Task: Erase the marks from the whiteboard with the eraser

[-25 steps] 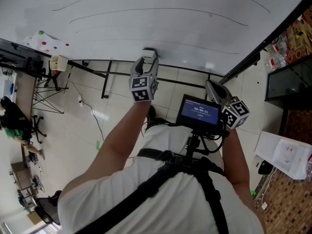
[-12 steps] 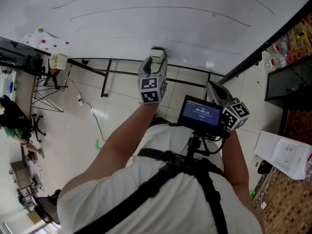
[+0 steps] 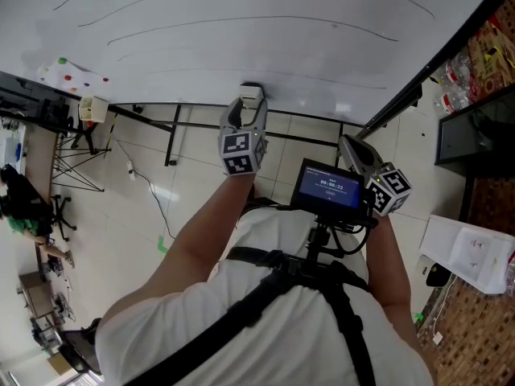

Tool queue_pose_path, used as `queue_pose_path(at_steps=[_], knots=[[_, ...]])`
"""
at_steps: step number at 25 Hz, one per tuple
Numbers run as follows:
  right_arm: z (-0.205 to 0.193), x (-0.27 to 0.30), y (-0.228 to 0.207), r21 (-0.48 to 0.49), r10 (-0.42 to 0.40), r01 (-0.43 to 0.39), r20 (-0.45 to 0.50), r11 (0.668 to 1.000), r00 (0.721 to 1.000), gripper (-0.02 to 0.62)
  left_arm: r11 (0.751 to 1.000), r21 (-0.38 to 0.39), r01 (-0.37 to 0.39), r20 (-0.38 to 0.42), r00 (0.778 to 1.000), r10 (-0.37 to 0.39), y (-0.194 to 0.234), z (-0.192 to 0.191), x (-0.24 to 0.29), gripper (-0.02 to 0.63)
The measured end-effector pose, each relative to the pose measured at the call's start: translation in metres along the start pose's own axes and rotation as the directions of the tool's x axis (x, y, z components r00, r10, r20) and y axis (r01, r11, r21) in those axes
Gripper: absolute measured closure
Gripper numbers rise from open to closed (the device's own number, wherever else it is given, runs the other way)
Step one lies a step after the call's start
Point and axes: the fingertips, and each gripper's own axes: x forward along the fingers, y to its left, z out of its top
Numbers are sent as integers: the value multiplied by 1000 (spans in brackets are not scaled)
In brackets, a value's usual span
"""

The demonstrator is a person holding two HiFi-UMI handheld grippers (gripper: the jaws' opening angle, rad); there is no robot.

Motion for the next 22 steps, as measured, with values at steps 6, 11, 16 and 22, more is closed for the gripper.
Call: queue_pose_path(at_steps=[6,11,16,22], knots=[[-1,11,9,-2,40,-40,-15,999,999,580,990,-34,-134,3,991,134,59,4,-14,342],[3,11,8,-4,40,-40,-1,999,999,580,987,-58,-151,14,988,152,51,8,-11,342],[6,6,5,-8,26,-26,-4,1000,1000,580,991,-70,-118,-4,993,118,18,2,-6,341],[6,8,9,-5,45,-45,-12,999,999,580,999,-44,20,-36,999,-22,-53,-7,5,341]])
